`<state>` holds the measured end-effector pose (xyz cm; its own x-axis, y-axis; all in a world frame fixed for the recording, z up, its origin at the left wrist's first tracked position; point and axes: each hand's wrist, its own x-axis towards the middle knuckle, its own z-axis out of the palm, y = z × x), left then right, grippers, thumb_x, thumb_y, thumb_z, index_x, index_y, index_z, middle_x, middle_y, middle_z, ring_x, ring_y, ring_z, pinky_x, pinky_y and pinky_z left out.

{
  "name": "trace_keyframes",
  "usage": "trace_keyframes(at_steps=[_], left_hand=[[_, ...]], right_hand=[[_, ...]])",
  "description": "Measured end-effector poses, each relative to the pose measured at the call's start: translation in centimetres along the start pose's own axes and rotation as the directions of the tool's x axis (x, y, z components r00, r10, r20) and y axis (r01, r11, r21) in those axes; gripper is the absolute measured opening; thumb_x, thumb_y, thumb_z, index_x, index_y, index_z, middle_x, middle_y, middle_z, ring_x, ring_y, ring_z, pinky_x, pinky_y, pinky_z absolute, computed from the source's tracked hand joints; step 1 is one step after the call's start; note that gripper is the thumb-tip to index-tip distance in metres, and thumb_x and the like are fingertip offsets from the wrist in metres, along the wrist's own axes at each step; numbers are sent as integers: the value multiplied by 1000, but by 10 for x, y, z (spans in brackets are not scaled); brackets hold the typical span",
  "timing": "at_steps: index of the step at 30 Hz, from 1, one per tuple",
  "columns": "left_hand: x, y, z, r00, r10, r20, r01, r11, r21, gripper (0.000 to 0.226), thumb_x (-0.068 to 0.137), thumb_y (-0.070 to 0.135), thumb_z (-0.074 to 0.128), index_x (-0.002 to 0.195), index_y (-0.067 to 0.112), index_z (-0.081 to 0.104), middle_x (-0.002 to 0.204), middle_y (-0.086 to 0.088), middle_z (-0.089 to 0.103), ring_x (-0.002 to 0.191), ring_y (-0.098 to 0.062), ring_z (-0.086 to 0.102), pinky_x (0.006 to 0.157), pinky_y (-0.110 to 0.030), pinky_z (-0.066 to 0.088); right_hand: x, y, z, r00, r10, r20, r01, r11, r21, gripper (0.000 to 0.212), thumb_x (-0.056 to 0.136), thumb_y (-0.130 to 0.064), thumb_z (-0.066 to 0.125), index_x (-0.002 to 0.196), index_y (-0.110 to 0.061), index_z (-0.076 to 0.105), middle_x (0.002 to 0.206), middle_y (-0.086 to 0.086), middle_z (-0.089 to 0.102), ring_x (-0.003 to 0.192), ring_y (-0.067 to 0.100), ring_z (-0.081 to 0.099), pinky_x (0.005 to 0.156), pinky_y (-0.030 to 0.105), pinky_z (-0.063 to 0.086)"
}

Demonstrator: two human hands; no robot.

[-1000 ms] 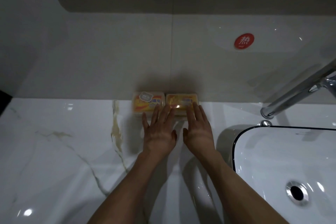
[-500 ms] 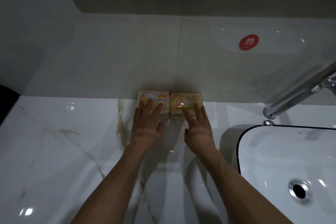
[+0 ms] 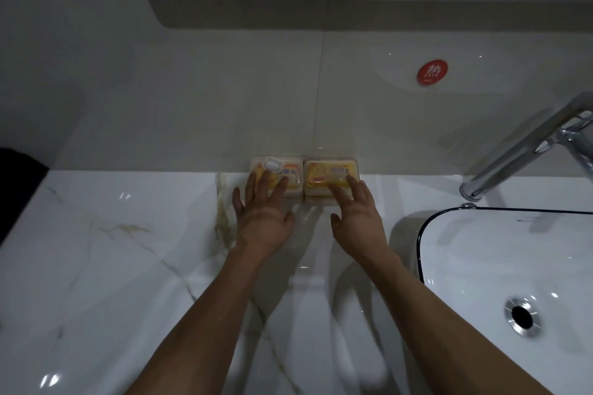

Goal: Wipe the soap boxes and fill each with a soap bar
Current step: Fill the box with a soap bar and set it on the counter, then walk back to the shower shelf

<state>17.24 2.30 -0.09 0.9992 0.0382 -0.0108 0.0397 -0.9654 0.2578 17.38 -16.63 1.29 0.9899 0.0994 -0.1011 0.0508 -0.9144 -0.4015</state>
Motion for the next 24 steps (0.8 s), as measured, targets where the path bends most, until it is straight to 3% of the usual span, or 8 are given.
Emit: trace_keyframes(at_steps=[5,11,20,24], left_hand=[[-22,18,-25,1000,4,-25,-3,999,39,65,92,47,47,152,33,28,163,0,17,152,-22,4,120,-51,4],[-67,40,-57,990,38,-139,-44,998,-38,55,94,44,50,147,28,43,157,-4,35,148,-26,21,119,-51,10],[-136,75,-93,942,139,-305,-171,982,-83,49,91,41,59,135,20,59,141,-10,56,137,-32,44,114,-55,25],[-161,97,-104,945,171,-277,-212,969,-128,53,90,44,45,138,22,56,144,-8,53,141,-30,39,115,-54,24]], right_hand=[[-19,-14,-12,999,30,-38,-30,1000,6,60,96,-25,61,153,-22,41,161,9,31,148,27,26,118,38,30],[-69,-32,-35,991,70,-113,-63,996,59,55,99,-31,59,150,-20,43,156,11,41,146,28,32,117,40,31],[-163,-39,-78,945,213,-247,-163,964,210,53,103,-39,48,153,-27,38,158,2,38,147,19,30,118,34,28],[-199,-33,-97,912,260,-316,-187,952,243,52,102,-35,51,152,-26,40,156,3,41,146,19,31,118,38,33]])
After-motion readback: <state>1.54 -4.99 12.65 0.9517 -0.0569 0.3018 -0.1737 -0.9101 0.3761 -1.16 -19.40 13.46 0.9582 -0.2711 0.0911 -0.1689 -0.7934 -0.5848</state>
